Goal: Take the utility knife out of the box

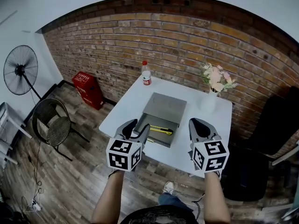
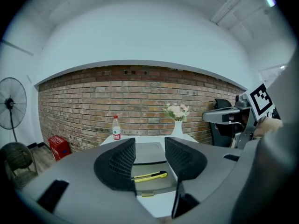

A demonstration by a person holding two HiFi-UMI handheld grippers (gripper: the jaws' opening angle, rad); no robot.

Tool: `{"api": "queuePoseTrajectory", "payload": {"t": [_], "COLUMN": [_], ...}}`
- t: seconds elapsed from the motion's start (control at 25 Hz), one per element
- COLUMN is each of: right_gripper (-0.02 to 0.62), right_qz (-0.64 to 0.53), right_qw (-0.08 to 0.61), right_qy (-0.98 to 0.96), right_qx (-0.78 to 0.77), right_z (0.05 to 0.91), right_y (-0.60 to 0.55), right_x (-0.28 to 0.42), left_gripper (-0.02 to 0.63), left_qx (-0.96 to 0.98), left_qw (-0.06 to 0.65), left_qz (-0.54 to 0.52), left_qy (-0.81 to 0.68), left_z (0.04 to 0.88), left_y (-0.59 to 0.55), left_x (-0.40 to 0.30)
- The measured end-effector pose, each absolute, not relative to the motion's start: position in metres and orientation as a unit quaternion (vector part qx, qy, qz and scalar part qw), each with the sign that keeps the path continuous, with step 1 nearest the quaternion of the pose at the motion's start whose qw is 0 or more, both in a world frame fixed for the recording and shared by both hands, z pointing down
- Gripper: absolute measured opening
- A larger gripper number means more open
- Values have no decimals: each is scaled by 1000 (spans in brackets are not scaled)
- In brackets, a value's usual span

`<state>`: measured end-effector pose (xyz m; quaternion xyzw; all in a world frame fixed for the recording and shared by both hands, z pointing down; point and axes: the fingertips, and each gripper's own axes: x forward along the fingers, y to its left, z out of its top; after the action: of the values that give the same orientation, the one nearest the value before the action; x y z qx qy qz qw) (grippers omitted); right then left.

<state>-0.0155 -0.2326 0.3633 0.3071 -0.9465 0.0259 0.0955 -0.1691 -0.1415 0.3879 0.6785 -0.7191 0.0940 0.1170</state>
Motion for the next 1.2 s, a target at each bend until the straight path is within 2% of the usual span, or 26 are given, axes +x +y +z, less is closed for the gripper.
{"api": "queuePoseTrajectory", "payload": {"t": [0.56,1.2], "right_gripper": [20,20], "right_qz": [35,50], "right_qw": [99,97], "right_qy": [-952,-934], "right_qx": [289,340], "right_z": [366,374], "right_y": [-355,-371], "right_x": [-54,-73], "left_gripper": [201,201], "left_qx": [681,744], "left_qw": [132,133], "left_qz": [103,153], "left_qy": [-713,-636], "left_z": [396,423], "left_y": [-266,-301], "left_x": [-195,-205]}}
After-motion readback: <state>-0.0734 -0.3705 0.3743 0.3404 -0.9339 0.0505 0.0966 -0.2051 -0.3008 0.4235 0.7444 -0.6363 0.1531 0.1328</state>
